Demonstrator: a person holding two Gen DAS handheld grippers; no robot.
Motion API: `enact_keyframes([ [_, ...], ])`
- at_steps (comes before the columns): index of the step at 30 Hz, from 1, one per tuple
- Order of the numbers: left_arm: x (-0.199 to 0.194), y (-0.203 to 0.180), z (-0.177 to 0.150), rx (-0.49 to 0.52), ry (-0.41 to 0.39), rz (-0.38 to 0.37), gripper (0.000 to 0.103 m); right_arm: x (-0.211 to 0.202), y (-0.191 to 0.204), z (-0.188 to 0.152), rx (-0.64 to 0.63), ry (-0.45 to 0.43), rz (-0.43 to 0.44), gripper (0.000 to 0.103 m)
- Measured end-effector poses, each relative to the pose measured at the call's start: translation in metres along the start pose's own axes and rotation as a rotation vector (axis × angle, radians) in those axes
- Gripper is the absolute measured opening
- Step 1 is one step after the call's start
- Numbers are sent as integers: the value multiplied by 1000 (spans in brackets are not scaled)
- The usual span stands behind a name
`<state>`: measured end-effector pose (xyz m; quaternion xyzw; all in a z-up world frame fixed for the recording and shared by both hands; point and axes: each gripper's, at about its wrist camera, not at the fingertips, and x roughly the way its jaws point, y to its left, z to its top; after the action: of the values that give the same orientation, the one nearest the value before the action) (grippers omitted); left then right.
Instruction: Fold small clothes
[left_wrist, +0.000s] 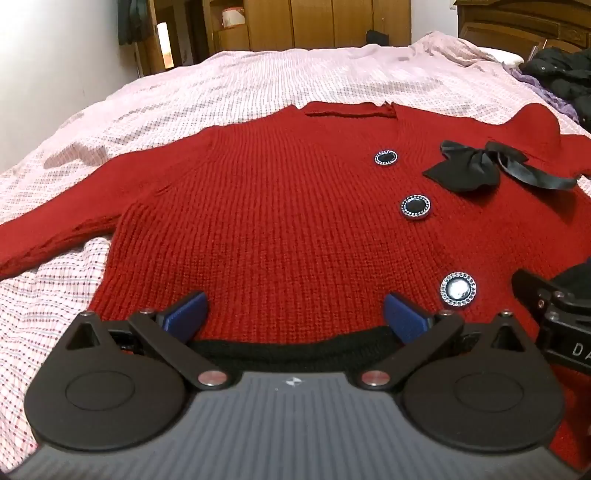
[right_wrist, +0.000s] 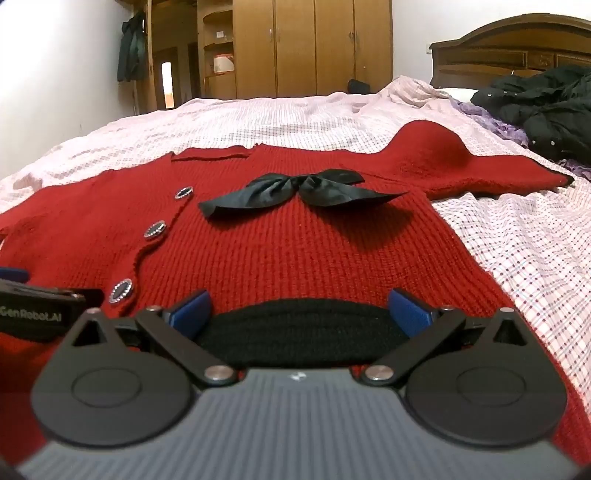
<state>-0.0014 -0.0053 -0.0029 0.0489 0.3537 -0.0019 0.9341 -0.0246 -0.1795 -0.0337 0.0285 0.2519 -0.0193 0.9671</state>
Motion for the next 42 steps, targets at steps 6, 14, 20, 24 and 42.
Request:
enact_keyframes([
  [6, -1, -1, -3, 4, -19, 1, 103, -1, 0, -1, 10, -9, -7, 103],
  [14, -2, -1, -4, 5, -23, 4, 103, -2, 1, -3, 0, -16, -9, 103],
  [20, -2, -1, -5, 5, -23, 4, 103, -2, 1, -3, 1, -17, -10, 103],
  [24, -2, -1, -5, 5, -24, 4, 103, -2, 2, -3, 0, -17, -10, 103],
  [42, -2, -2, -5, 7, -24, 5, 103, -3, 2, -3, 0, -18, -10, 103],
])
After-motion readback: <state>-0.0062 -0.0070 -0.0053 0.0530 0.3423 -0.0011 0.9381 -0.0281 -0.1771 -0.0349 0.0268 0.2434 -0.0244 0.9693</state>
